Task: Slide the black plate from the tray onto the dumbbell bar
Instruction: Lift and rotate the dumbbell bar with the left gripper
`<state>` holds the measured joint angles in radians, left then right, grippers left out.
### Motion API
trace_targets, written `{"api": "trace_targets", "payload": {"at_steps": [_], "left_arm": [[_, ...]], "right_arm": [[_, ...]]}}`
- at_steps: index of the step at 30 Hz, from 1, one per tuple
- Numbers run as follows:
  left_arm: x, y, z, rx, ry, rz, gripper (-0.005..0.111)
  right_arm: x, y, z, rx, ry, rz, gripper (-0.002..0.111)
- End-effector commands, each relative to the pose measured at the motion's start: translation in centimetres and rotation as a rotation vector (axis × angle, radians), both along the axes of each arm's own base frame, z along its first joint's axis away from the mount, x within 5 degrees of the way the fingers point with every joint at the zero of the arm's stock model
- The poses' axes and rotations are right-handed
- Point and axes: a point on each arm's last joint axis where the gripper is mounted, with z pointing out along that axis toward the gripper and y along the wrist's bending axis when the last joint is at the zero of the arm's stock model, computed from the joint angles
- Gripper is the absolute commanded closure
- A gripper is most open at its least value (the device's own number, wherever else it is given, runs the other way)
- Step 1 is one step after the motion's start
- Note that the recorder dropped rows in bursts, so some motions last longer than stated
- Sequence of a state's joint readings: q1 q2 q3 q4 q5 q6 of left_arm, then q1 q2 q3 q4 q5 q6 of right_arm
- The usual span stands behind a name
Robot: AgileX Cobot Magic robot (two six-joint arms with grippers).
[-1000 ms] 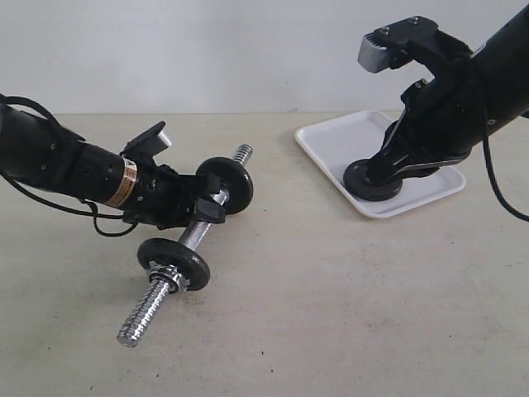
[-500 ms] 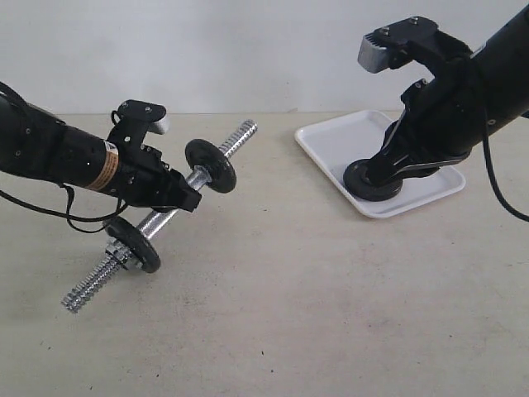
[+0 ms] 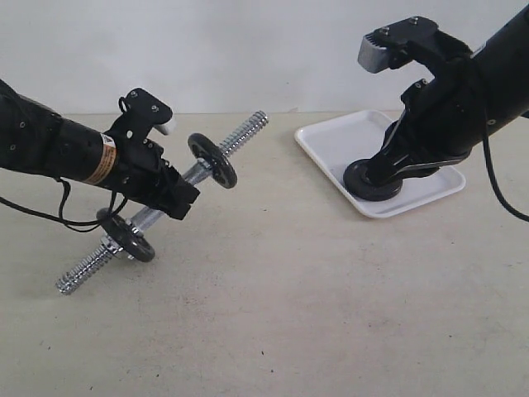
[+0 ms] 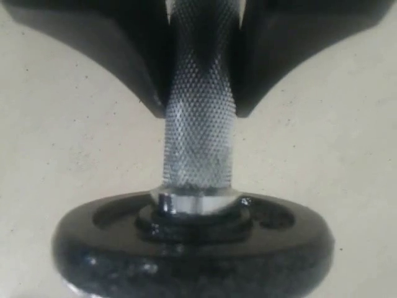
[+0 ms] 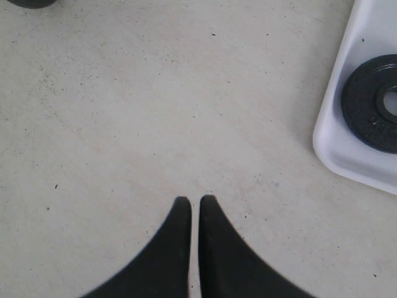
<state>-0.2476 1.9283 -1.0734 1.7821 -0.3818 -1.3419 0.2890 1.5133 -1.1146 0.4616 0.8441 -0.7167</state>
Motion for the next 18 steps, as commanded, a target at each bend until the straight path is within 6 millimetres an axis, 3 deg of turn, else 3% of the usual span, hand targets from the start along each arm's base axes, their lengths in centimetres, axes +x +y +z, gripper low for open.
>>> {"api": "trace_targets", "payload": {"at_steps": [1, 7, 18], "left_arm": [[0.2, -0.3, 3.1, -0.018, -0.109, -0.04, 0.102], [-0.2, -0.1, 2.4, 0.08, -0.17, -0.14, 0.102], [-0.8, 0.5, 1.2, 0.14, -0.157, -0.136, 0.102]], "right_arm": [[0.0, 0.1, 0.0, 0.0, -0.004, 0.002, 0.109], [0.0, 0.0, 0.0, -0.002, -0.002, 0.003, 0.109], [0.0, 0.0, 0.0, -0.002, -0.004, 0.002, 0.109]]}}
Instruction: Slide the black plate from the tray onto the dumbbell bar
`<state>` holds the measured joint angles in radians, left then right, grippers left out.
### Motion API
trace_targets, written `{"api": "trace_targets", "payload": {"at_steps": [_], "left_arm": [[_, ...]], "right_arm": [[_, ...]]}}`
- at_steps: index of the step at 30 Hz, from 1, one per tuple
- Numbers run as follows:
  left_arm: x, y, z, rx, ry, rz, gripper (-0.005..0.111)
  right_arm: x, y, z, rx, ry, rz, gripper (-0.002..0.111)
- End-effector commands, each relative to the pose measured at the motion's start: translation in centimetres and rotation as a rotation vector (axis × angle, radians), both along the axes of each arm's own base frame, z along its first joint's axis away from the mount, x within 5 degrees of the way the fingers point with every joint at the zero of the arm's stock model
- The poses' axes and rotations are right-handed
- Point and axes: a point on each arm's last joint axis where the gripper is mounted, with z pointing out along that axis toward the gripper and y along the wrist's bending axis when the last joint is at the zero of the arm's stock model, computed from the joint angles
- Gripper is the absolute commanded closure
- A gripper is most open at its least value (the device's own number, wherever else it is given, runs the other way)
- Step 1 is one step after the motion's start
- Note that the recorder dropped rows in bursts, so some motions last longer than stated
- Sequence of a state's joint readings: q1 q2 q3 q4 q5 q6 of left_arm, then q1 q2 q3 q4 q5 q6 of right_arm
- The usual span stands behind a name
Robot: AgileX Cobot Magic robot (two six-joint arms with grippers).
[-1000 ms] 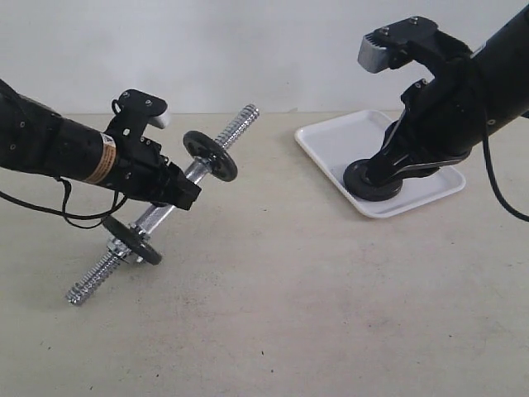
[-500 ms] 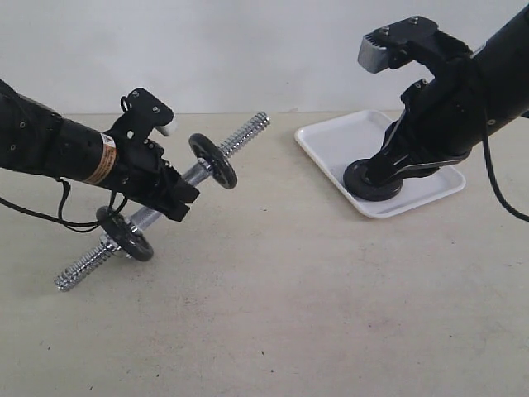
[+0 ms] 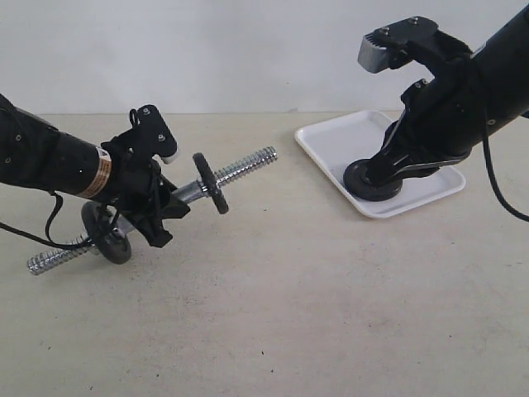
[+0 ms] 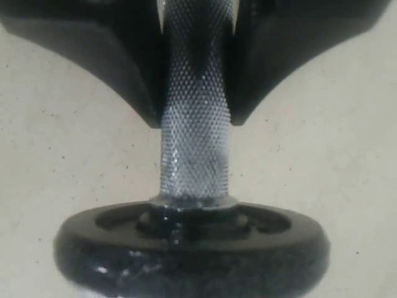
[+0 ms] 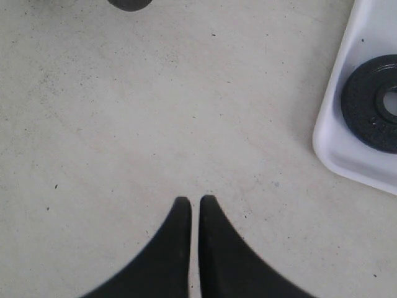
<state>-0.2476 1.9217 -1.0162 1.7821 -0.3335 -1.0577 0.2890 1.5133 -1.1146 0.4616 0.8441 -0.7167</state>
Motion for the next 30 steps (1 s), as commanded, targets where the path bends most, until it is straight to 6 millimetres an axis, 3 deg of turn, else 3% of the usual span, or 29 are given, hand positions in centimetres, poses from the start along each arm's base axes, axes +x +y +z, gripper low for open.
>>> {"api": "trace_targets", "payload": {"at_steps": [1, 9, 21, 30], "left_arm": [[0.2, -0.18, 2.37, -0.056, -0.046, 0.034, 0.102], [0.37, 0.07, 2.34, -0.111, 0.007, 0.16, 0.102], [0.32, -0.01, 2.28, -0.124, 0.02, 0.162, 0.102], [0.52, 0.16, 1.5, -0.291, 0.187, 0.437, 0.102]], "right_arm": [[0.03, 0.04, 0.04, -0.002, -0.004, 0.002, 0.109], [0.01, 0.04, 0.04, -0.002, -0.002, 0.003, 0.109], [0.01, 0.04, 0.04, -0.002, -0.002, 0.003, 0.109], [0.01, 0.04, 0.04, -0.002, -0.002, 0.003, 0.109]]}}
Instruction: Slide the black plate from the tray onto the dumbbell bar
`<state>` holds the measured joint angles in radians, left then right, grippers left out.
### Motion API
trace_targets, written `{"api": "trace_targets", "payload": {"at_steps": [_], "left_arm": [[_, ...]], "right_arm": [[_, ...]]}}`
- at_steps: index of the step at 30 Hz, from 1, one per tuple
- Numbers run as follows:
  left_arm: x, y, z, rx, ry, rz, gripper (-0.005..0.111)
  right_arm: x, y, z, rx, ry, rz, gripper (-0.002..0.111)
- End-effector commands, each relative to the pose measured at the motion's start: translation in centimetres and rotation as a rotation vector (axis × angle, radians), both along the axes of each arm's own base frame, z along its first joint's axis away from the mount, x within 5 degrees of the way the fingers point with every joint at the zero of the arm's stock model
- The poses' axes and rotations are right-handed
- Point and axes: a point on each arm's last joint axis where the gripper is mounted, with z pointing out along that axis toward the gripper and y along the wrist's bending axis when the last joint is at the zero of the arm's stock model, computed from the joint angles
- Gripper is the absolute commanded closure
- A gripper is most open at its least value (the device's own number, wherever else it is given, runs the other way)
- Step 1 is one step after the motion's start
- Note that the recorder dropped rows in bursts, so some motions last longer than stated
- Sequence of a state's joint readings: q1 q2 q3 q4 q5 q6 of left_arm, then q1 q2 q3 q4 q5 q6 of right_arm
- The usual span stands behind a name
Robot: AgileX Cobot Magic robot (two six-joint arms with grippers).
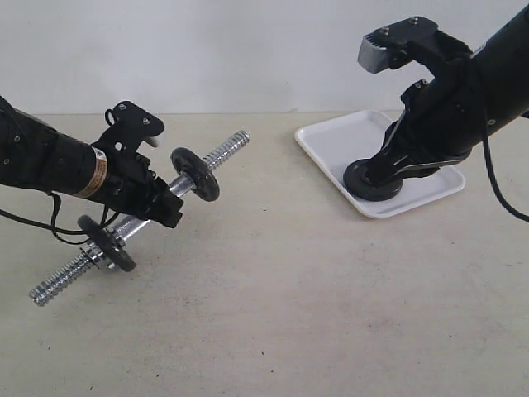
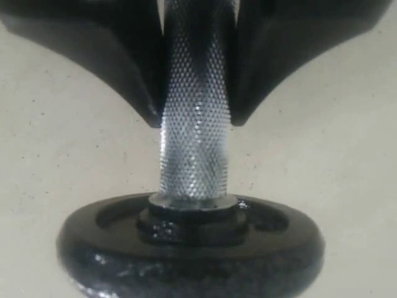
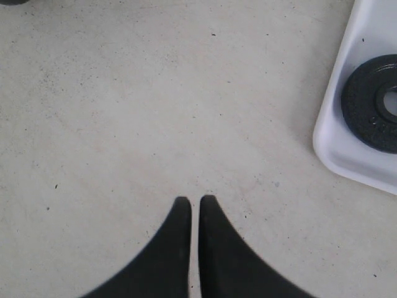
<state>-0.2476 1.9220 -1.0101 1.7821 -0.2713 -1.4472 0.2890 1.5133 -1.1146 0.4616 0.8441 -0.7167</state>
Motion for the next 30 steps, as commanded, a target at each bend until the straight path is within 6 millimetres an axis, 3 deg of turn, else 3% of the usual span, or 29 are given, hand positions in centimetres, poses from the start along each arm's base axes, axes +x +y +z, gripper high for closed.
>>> {"api": "trace_targets", "payload": {"at_steps": [1, 9, 14, 30], "left_arm": [[0.34, -0.33, 1.71, -0.145, 0.038, 0.138, 0.102], [0.34, -0.33, 1.71, -0.197, 0.078, 0.208, 0.102], [0.63, 0.13, 1.67, -0.301, 0.148, 0.427, 0.102], [0.65, 0.16, 1.67, -0.336, 0.171, 0.477, 0.102]], "right_arm": [[0.01, 0.04, 0.04, -0.002, -0.002, 0.003, 0.109], [-0.09, 0.04, 0.0, -0.003, 0.008, 0.008, 0.109], [-0.09, 0.04, 0.0, -0.003, 0.008, 0.008, 0.109], [-0.12, 0.04, -0.01, -0.004, 0.011, 0.009, 0.109]]}}
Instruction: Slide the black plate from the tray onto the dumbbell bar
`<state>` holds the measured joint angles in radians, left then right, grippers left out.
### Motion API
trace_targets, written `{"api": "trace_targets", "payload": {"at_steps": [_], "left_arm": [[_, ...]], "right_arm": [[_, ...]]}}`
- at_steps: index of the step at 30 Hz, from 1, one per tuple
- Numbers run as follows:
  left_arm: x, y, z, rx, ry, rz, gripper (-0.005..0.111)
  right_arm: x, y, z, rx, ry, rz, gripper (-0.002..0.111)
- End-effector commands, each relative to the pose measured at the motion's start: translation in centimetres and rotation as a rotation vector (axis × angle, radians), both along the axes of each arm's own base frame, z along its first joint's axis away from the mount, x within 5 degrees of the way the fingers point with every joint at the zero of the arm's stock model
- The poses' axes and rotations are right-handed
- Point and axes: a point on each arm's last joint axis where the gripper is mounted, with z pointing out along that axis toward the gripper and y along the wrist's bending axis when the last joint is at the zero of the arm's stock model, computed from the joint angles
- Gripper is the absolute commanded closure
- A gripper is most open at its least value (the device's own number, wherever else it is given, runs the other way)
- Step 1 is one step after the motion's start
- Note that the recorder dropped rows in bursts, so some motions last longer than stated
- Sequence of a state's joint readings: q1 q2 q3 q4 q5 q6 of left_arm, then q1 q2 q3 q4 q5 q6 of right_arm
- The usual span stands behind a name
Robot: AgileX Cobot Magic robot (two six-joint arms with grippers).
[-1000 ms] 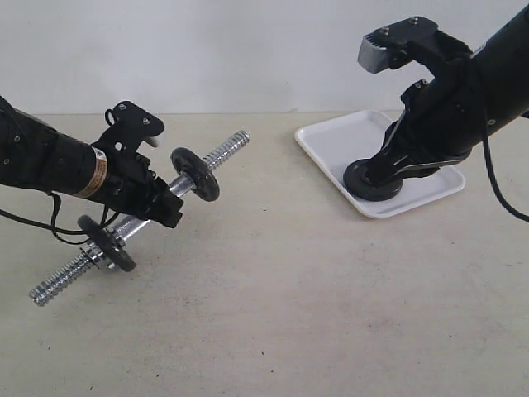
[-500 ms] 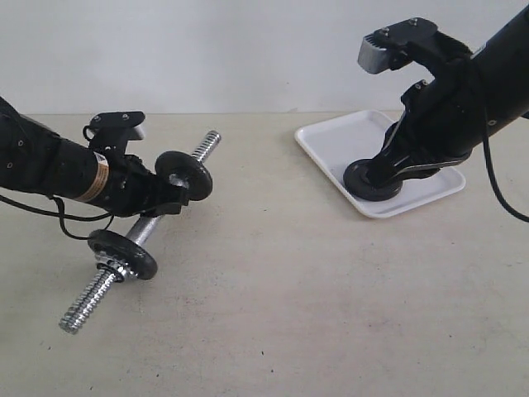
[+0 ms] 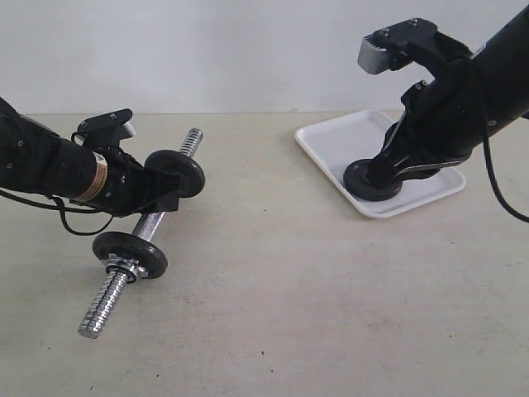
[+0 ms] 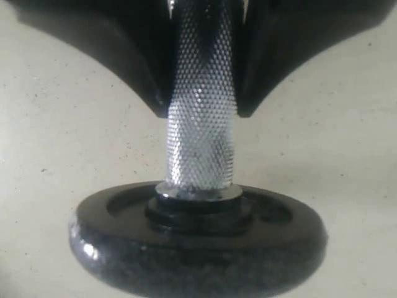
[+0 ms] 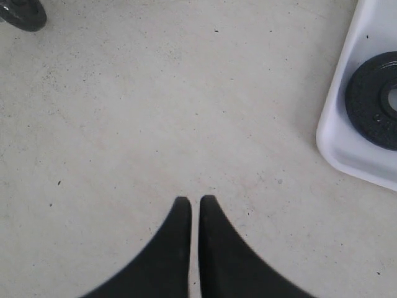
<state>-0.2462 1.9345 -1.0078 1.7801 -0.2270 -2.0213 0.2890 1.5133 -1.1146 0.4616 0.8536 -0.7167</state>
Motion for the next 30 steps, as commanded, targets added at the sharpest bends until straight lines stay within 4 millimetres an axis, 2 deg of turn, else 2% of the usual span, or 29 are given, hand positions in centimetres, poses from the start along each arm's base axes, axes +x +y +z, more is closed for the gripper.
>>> {"api": "trace_targets", "payload": {"at_steps": [1, 30], "left_arm": [[0.45, -0.24, 2.21, -0.043, -0.055, 0.028, 0.102], [0.43, -0.28, 2.21, -0.025, -0.067, -0.004, 0.102]], "right_arm": [[-0.04, 0.04, 0.02, -0.003, 0.003, 0.005, 0.109], [0.19, 0.06, 0.12, 0.004, -0.021, -0.007, 0.109]]}}
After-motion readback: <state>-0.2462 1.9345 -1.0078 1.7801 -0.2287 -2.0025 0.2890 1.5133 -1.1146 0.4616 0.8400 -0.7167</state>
